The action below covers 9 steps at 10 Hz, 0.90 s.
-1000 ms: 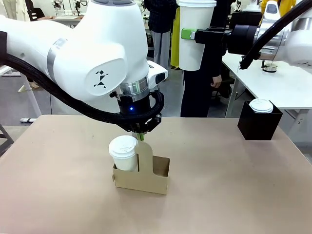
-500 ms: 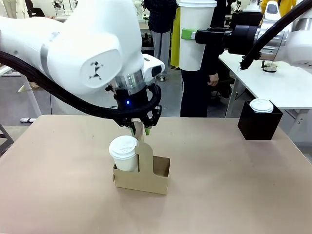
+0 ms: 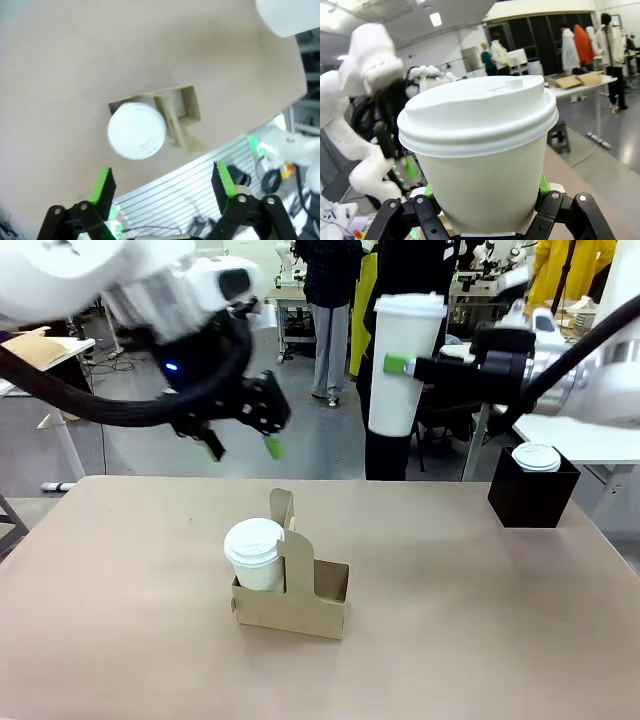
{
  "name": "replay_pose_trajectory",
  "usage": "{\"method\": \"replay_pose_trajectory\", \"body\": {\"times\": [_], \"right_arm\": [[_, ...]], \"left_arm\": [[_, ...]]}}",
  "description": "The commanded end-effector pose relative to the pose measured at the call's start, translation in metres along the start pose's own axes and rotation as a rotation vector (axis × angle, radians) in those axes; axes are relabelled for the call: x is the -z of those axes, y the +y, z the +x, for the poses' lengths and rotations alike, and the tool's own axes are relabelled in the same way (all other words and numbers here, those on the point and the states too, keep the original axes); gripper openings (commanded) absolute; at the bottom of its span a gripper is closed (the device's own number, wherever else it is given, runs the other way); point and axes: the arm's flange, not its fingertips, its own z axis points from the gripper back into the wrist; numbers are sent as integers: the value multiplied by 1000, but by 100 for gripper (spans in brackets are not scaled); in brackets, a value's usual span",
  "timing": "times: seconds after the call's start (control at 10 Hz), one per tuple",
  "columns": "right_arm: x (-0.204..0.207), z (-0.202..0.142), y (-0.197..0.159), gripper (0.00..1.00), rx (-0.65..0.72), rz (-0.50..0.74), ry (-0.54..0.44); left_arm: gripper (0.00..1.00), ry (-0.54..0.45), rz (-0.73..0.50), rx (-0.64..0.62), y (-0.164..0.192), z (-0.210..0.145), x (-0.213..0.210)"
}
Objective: Pour a drink into a cup and package it in a carrier.
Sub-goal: Insert the held 600 ml Paper Cup into the Cup Carrier.
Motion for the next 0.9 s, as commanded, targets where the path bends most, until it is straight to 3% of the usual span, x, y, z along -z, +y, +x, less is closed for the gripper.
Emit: {"method": "replay_pose_trajectory", "body": {"times": [0.0, 0.2, 0.4, 0.5, 0.6, 0.8], "right_arm": [[-1, -31, 4, 80, 2, 90, 20], [8, -78, 18, 80, -10, 143, 64], [9, -91, 22, 80, -14, 172, 57], [10, -90, 19, 80, 18, 130, 67], [10, -90, 19, 80, 18, 130, 67], [10, -90, 19, 80, 18, 130, 67]], "left_arm": [[100, 29, -39, 153, 39, -19, -6], [100, 5, -52, 296, 83, -39, -9], [100, -76, -54, 310, 118, -44, -1], [100, -121, -3, 225, 117, -46, 5], [100, -14, -42, 298, 106, -39, -9], [100, -14, -42, 298, 106, -39, -9]]}}
